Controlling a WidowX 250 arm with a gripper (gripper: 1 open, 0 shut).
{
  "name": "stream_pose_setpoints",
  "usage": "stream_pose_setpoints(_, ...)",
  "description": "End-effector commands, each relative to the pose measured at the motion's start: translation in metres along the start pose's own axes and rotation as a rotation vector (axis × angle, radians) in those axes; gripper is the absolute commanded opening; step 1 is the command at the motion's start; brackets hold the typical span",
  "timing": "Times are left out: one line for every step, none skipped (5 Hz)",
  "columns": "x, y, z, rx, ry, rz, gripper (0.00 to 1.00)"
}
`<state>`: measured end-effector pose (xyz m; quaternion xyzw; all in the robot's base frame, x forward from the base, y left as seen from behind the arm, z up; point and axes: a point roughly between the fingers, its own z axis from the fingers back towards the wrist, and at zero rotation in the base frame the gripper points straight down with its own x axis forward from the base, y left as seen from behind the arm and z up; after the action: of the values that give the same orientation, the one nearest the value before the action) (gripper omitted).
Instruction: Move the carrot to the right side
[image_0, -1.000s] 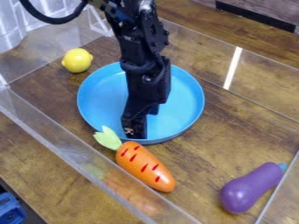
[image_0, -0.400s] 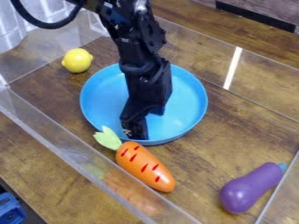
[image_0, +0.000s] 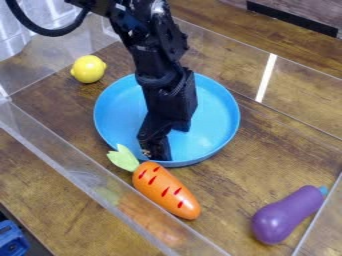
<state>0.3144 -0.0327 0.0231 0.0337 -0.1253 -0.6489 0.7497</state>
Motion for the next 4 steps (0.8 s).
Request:
stream_pose_setpoints(-0.001,-0.015,-0.007,-0.032,-0.004,-0.039,1.00)
stream_pose_setpoints(0.003,-0.021,-0.011,-0.044,-0.019,-0.107,1.00)
stream_pose_setpoints(0.004,-0.025,-0.013,-0.057,-0.030,-0.172,1.00)
stream_pose_setpoints(0.002,-0.031,-0.014,-0.065,-0.032,-0.204,1.00)
